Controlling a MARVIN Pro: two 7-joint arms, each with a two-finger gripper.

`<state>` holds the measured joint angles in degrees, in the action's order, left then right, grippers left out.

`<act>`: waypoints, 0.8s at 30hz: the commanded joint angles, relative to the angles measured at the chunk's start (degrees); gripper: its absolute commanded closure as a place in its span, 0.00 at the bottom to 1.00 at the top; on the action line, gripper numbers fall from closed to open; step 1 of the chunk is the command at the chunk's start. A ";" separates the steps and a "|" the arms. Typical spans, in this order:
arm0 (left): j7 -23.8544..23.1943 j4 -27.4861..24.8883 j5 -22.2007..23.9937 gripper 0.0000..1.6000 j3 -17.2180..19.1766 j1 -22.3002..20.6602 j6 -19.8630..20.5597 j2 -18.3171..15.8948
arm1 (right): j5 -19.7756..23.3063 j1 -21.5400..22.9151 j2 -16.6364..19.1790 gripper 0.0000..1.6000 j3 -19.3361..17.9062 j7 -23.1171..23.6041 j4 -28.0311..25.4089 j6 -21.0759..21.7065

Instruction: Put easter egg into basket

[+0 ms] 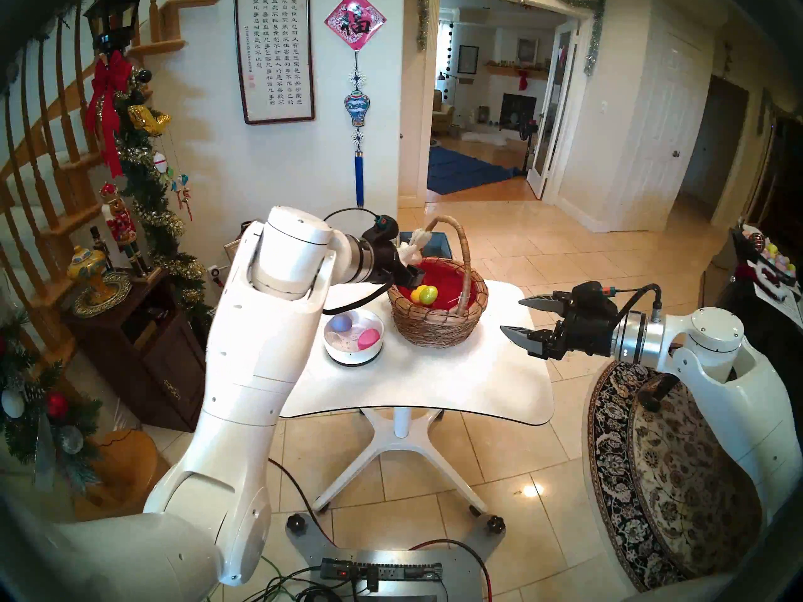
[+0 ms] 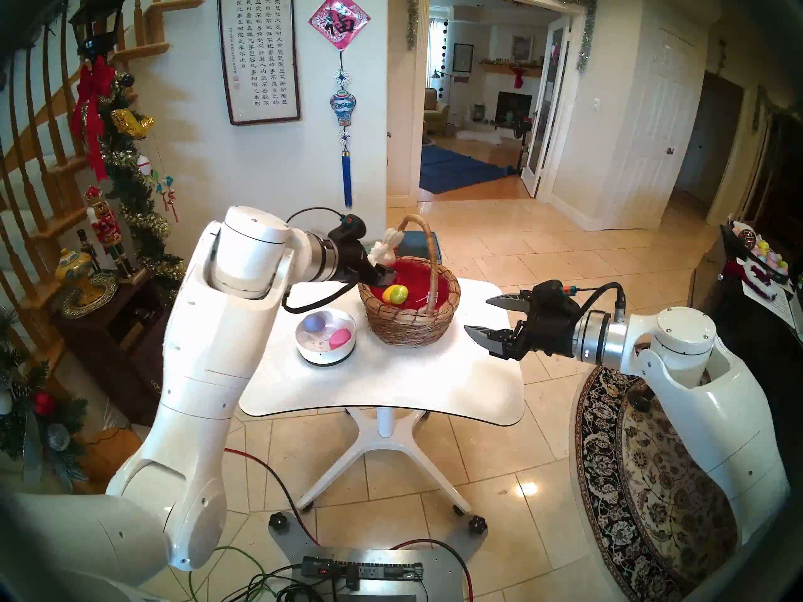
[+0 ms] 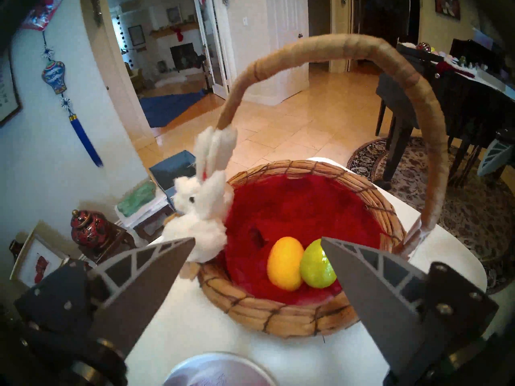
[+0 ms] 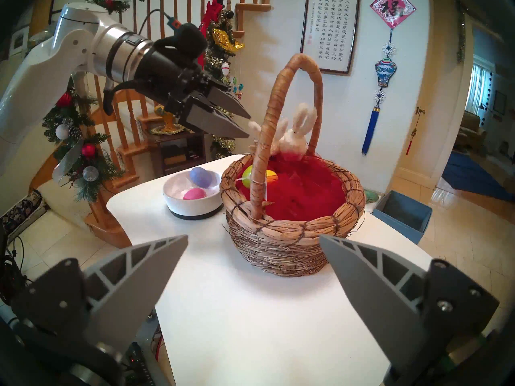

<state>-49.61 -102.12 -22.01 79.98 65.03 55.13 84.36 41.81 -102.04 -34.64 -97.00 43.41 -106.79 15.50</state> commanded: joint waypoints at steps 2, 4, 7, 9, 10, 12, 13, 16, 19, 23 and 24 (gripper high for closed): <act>-6.38 -5.68 5.23 0.00 1.73 4.17 -0.13 -5.43 | -0.06 0.07 0.18 0.00 -0.28 0.02 -0.07 -0.10; -5.93 -6.06 6.00 0.00 1.97 4.70 -0.13 -5.99 | -0.05 0.06 0.18 0.00 -0.28 0.02 -0.07 -0.10; -6.96 -6.68 7.17 0.00 2.75 5.96 -0.13 -7.98 | -0.04 0.06 0.20 0.00 -0.28 0.02 -0.07 -0.11; -5.98 -6.81 8.14 0.00 3.08 6.98 -0.13 -9.27 | -0.04 0.05 0.21 0.00 -0.28 0.01 -0.07 -0.12; -5.90 -6.80 8.56 0.00 3.23 7.36 -0.13 -9.81 | -0.04 0.05 0.21 0.00 -0.28 0.01 -0.07 -0.12; -5.85 -6.99 9.27 0.00 3.60 8.28 -0.13 -11.08 | -0.03 0.05 0.22 0.00 -0.28 0.01 -0.07 -0.13; -6.08 -7.08 9.60 0.00 3.82 8.73 -0.13 -11.74 | -0.03 0.05 0.22 0.00 -0.28 0.01 -0.07 -0.13; -5.79 -7.47 10.96 0.00 4.15 9.87 -0.13 -13.62 | -0.02 0.04 0.24 0.00 -0.28 0.00 -0.07 -0.14; -5.65 -7.77 12.24 0.00 4.16 10.66 -0.13 -15.43 | -0.01 0.03 0.25 0.00 -0.28 -0.01 -0.08 -0.15; -5.53 -8.34 14.23 0.00 3.60 11.33 -0.13 -17.89 | 0.00 0.02 0.27 0.00 -0.28 -0.02 -0.08 -0.16; -6.13 -8.48 14.32 0.00 3.55 11.43 -0.13 -18.34 | 0.00 0.02 0.27 0.00 -0.28 -0.02 -0.08 -0.17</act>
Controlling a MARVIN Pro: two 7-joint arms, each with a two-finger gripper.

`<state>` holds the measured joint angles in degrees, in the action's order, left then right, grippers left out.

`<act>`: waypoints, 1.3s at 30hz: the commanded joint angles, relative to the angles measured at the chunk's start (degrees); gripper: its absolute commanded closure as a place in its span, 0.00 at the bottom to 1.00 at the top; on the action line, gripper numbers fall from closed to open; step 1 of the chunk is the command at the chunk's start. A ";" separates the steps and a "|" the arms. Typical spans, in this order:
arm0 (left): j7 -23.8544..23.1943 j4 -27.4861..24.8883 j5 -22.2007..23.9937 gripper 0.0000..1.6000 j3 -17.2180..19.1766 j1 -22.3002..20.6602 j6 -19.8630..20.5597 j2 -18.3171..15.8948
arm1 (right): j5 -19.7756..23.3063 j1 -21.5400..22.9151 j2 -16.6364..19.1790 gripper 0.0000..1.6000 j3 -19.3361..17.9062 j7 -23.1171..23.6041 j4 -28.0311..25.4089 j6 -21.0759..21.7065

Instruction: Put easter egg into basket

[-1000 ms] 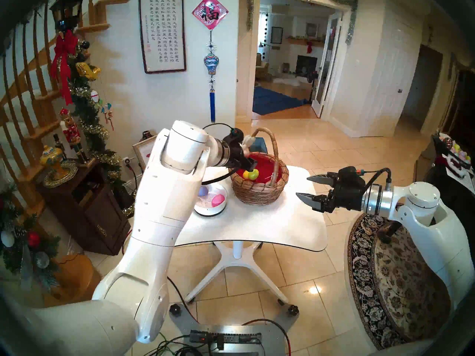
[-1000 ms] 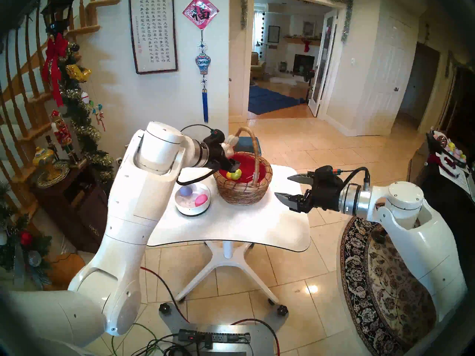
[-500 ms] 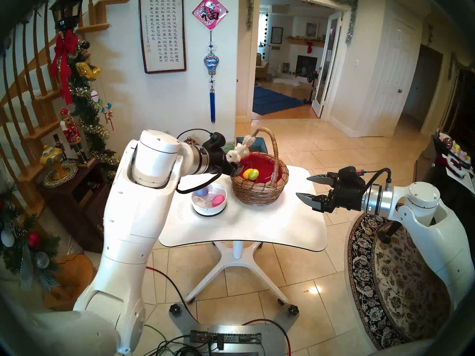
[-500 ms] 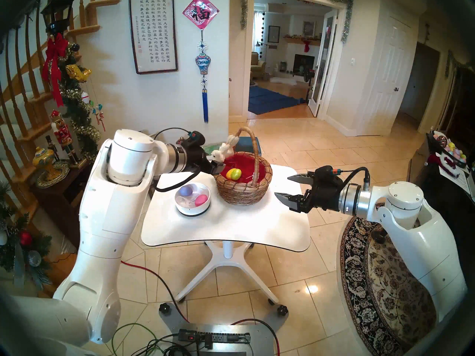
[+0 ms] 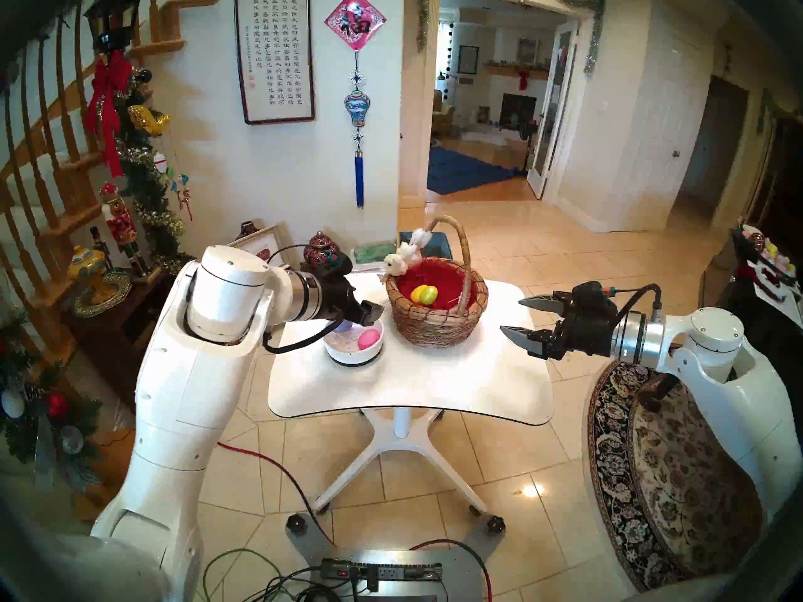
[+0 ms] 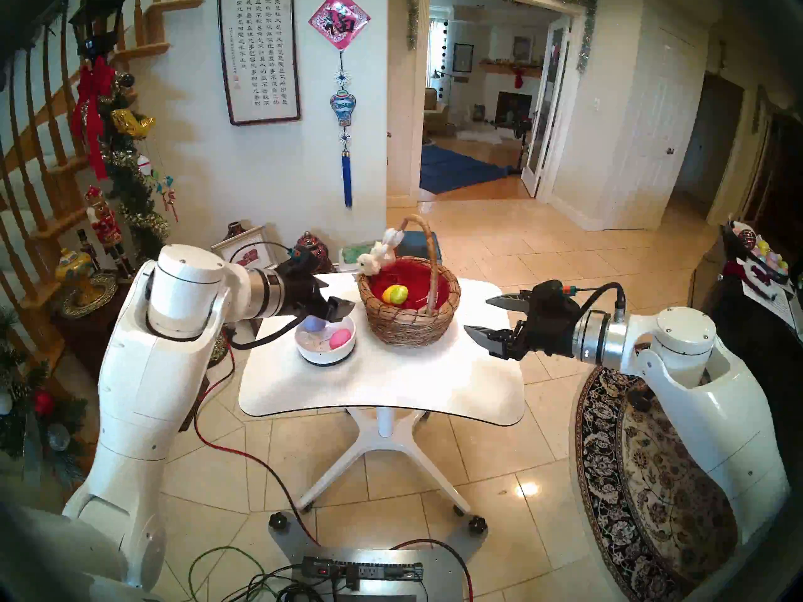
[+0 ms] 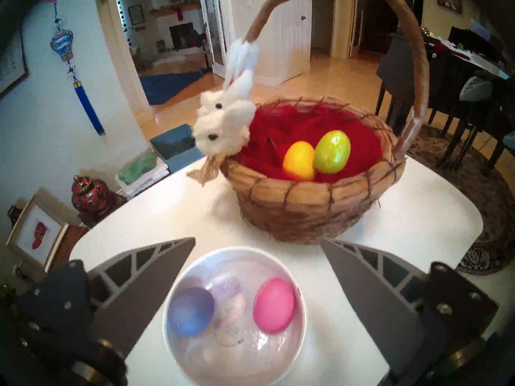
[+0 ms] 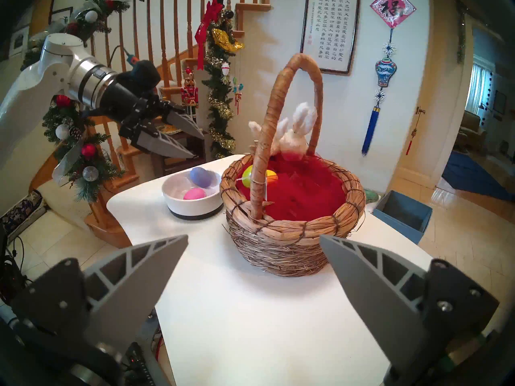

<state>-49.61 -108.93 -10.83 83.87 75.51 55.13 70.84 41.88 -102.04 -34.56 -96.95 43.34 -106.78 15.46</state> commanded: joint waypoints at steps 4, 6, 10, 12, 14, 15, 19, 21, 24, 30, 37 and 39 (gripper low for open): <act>-6.23 -1.79 4.89 0.00 -1.07 0.97 -0.13 -6.71 | -0.06 0.01 0.21 0.00 -0.34 0.04 -0.09 -0.14; -5.39 -1.53 6.25 0.02 -2.05 0.59 -0.13 -7.87 | -0.06 0.00 0.22 0.00 -0.34 0.04 -0.09 -0.14; -6.00 0.57 8.02 0.05 -4.05 -1.42 -0.13 -9.32 | -0.04 -0.02 0.24 0.00 -0.34 0.03 -0.10 -0.16; -5.87 1.76 8.83 0.07 -5.23 -2.65 -0.13 -9.95 | -0.04 -0.02 0.24 0.00 -0.34 0.03 -0.10 -0.17; -6.38 2.98 8.91 0.09 -6.18 -3.87 -0.13 -10.27 | -0.03 -0.03 0.25 0.00 -0.35 0.02 -0.10 -0.17; -5.87 3.37 9.43 0.08 -6.76 -4.35 -0.13 -10.60 | -0.03 -0.04 0.26 0.00 -0.35 0.02 -0.10 -0.18; -5.37 5.89 9.50 0.09 -8.49 -6.73 -0.13 -10.81 | -0.02 -0.04 0.27 0.00 -0.35 0.01 -0.10 -0.19; -4.56 7.51 9.65 0.09 -9.24 -8.12 -0.13 -10.50 | -0.01 -0.04 0.28 0.00 -0.34 0.00 -0.10 -0.19; -3.92 9.37 10.05 0.08 -9.87 -9.70 -0.13 -10.00 | 0.00 -0.04 0.28 0.00 -0.33 0.00 -0.10 -0.20; -3.90 11.80 11.16 0.08 -10.63 -12.09 -0.13 -9.49 | 0.02 -0.04 0.31 0.00 -0.32 -0.02 -0.10 -0.21; -6.02 14.41 13.24 0.08 -14.31 -15.96 -0.13 -11.98 | 0.04 -0.07 0.33 0.00 -0.33 -0.03 -0.11 -0.24; -6.53 14.88 13.70 0.08 -15.53 -16.84 -0.13 -13.00 | 0.05 -0.08 0.34 0.00 -0.33 -0.04 -0.11 -0.25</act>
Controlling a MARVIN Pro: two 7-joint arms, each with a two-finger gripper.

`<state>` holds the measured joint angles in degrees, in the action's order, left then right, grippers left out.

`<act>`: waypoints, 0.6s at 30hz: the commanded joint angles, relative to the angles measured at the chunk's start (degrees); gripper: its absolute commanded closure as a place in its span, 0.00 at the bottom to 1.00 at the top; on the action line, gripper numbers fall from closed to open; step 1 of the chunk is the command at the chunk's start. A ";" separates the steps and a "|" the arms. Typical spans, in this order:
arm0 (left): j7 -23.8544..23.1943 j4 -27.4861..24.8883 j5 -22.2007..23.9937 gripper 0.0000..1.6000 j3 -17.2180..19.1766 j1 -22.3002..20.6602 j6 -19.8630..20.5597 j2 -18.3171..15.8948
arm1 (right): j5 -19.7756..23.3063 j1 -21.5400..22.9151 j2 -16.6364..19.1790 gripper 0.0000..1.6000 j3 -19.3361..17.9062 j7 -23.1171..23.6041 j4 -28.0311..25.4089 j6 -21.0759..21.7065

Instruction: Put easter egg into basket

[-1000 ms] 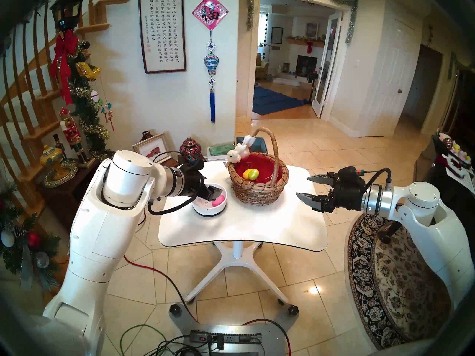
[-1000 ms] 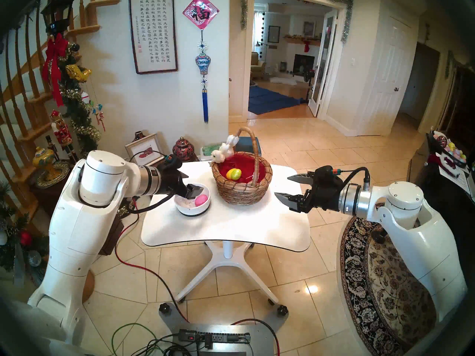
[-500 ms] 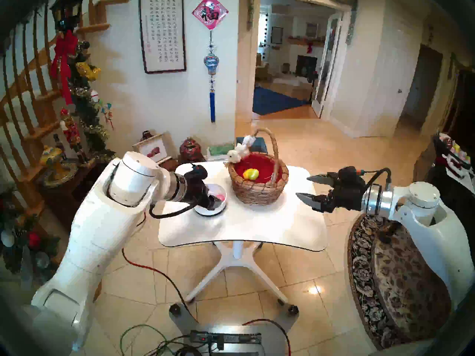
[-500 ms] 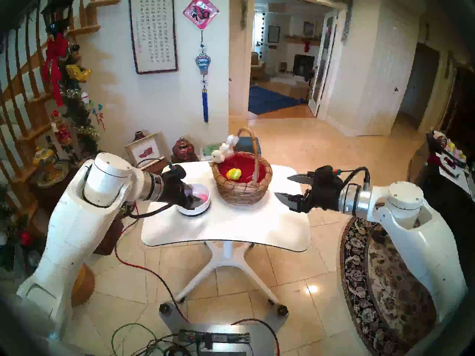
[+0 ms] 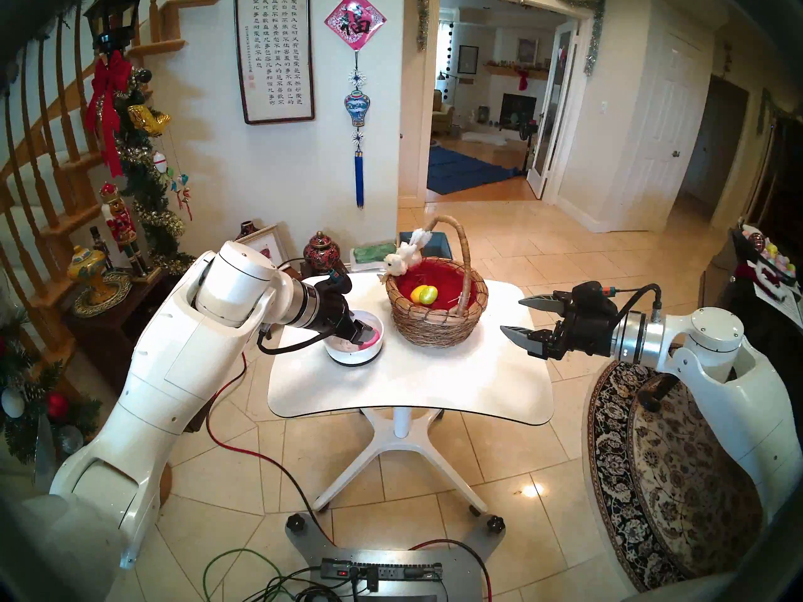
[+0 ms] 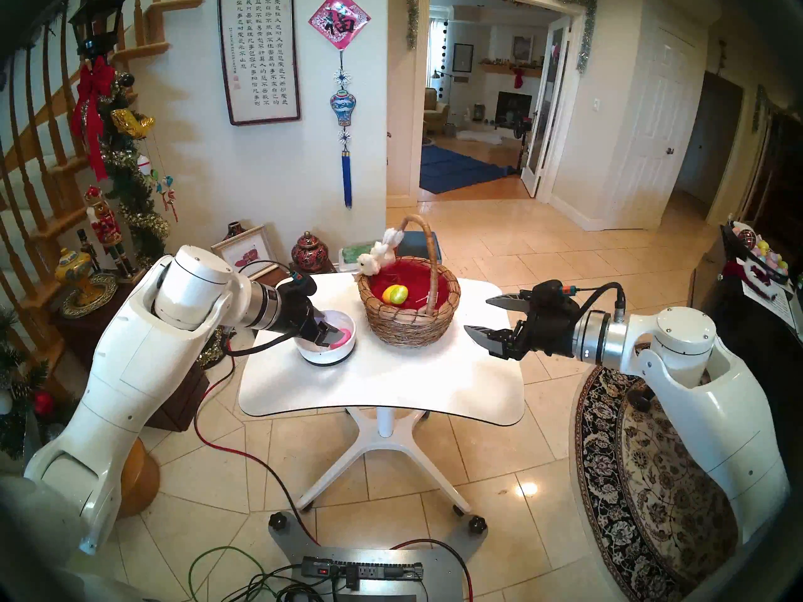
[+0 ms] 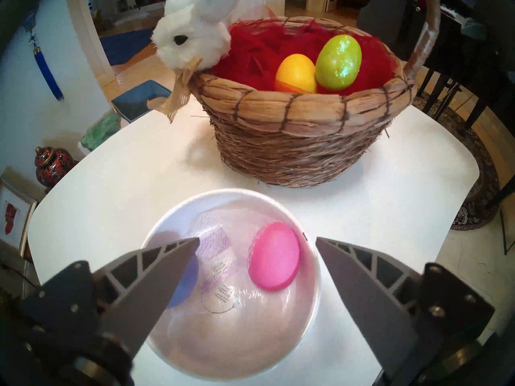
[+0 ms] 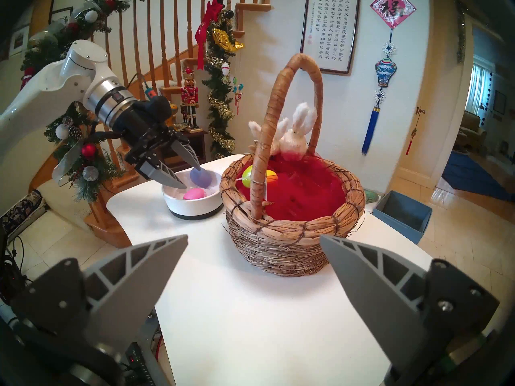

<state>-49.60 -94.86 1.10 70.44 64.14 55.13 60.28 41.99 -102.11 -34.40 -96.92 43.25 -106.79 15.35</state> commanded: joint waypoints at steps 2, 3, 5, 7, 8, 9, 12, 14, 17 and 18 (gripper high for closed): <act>-6.08 1.32 2.42 0.09 -3.18 -6.04 -0.13 -3.35 | -0.06 -0.03 0.19 0.00 -0.36 0.05 -0.11 -0.15; -5.95 1.65 2.64 0.09 -3.70 -6.37 -0.13 -3.73 | -0.05 -0.03 0.20 0.00 -0.36 0.05 -0.11 -0.15; -6.22 2.41 2.94 0.09 -4.45 -7.02 -0.50 -4.19 | -0.05 -0.04 0.20 0.00 -0.36 0.04 -0.11 -0.16; -6.21 2.94 3.58 0.09 -5.08 -7.51 -1.40 -4.62 | -0.04 -0.04 0.21 0.00 -0.36 0.04 -0.11 -0.16; -5.87 3.19 4.36 0.10 -5.47 -7.75 -1.83 -4.90 | -0.04 -0.04 0.21 0.00 -0.35 0.03 -0.11 -0.16; -6.26 3.40 4.43 0.10 -5.56 -7.90 -2.15 -5.03 | -0.03 -0.04 0.22 0.00 -0.35 0.03 -0.11 -0.17; -6.65 3.71 5.48 0.10 -5.99 -8.12 -3.03 -5.66 | -0.02 -0.04 0.23 0.00 -0.35 0.02 -0.11 -0.17; -6.83 3.76 5.95 0.10 -6.24 -8.16 -3.38 -6.04 | -0.02 -0.05 0.24 0.00 -0.35 0.02 -0.11 -0.18; -7.42 3.95 6.93 0.11 -6.69 -8.15 -4.42 -6.72 | -0.01 -0.06 0.25 0.00 -0.35 0.01 -0.11 -0.19; -7.77 3.90 7.31 0.11 -6.79 -8.04 -5.13 -7.05 | 0.00 -0.06 0.25 0.00 -0.35 0.01 -0.11 -0.19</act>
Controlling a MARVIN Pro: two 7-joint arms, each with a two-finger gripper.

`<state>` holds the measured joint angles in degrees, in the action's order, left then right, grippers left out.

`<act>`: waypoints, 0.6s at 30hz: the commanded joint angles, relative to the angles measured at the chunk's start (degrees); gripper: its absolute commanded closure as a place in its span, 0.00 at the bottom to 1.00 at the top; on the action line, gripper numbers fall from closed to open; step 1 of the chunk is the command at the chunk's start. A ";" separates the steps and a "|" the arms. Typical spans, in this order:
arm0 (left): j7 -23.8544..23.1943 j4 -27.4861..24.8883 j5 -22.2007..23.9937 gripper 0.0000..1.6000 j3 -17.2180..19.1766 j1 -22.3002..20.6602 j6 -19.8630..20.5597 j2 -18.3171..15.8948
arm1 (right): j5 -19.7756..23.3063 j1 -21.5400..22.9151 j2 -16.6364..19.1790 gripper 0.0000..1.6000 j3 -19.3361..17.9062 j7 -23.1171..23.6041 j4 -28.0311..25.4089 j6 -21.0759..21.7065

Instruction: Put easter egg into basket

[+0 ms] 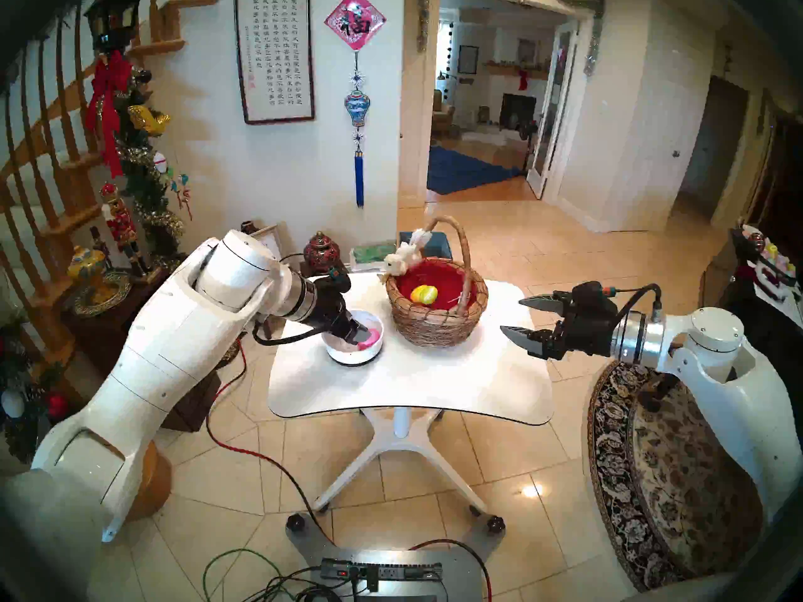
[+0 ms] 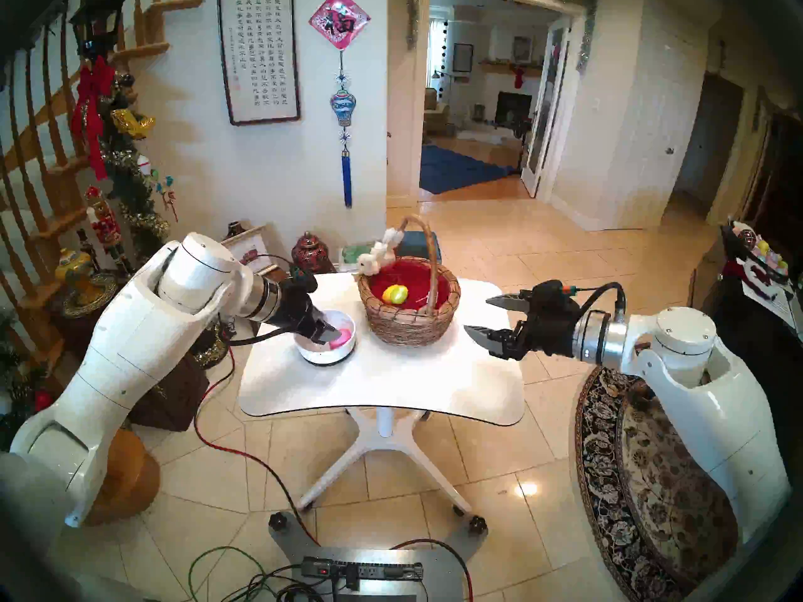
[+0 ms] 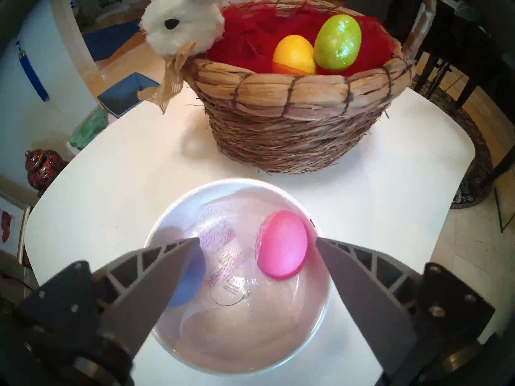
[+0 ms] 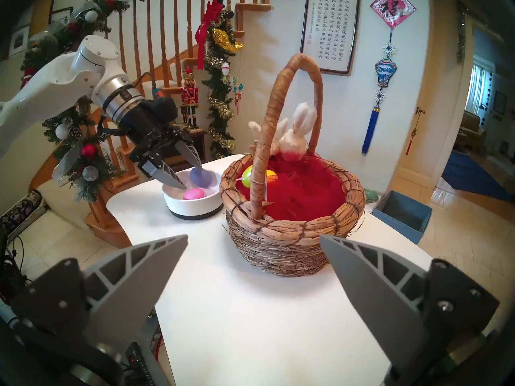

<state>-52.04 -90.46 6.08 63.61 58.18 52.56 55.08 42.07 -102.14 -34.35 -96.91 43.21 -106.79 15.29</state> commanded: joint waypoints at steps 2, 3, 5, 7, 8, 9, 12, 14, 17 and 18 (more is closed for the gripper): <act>-5.80 -0.71 2.87 0.11 -0.06 -1.90 -3.34 -2.39 | -0.07 -0.03 0.20 0.00 -0.36 0.05 -0.11 -0.14; -6.02 -0.76 3.14 0.12 -0.15 -1.90 -3.64 -2.65 | -0.06 -0.03 0.21 0.00 -0.36 0.05 -0.11 -0.14; -6.16 -0.77 3.33 0.12 -0.22 -1.88 -3.91 -2.83 | -0.06 -0.03 0.21 0.00 -0.36 0.04 -0.11 -0.14; -6.48 -0.88 3.73 0.12 -0.43 -1.73 -4.83 -3.40 | -0.05 -0.04 0.22 0.00 -0.36 0.04 -0.12 -0.15; -6.48 -0.87 3.75 0.12 -0.50 -1.63 -5.14 -3.53 | -0.05 -0.05 0.22 0.00 -0.36 0.03 -0.12 -0.16; -6.49 -0.78 3.82 0.13 -0.56 -1.60 -5.38 -3.61 | -0.05 -0.05 0.23 0.00 -0.37 0.03 -0.12 -0.16; -6.35 -0.45 3.81 0.13 -0.66 -1.58 -5.87 -3.63 | -0.04 -0.06 0.23 0.00 -0.37 0.03 -0.12 -0.17; -6.18 0.24 3.77 0.13 -0.72 -1.65 -6.52 -3.36 | -0.04 -0.07 0.24 0.00 -0.37 0.02 -0.13 -0.17; -6.20 0.39 3.82 0.14 -0.62 -1.57 -7.15 -3.29 | -0.03 -0.07 0.25 0.00 -0.37 0.02 -0.13 -0.18; -6.17 0.39 3.76 0.14 -0.58 -1.50 -7.54 -3.28 | -0.03 -0.07 0.25 0.00 -0.36 0.01 -0.13 -0.18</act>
<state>-57.31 -90.48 9.45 62.70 57.71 46.90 51.77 42.12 -102.19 -34.29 -96.90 43.17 -106.80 15.24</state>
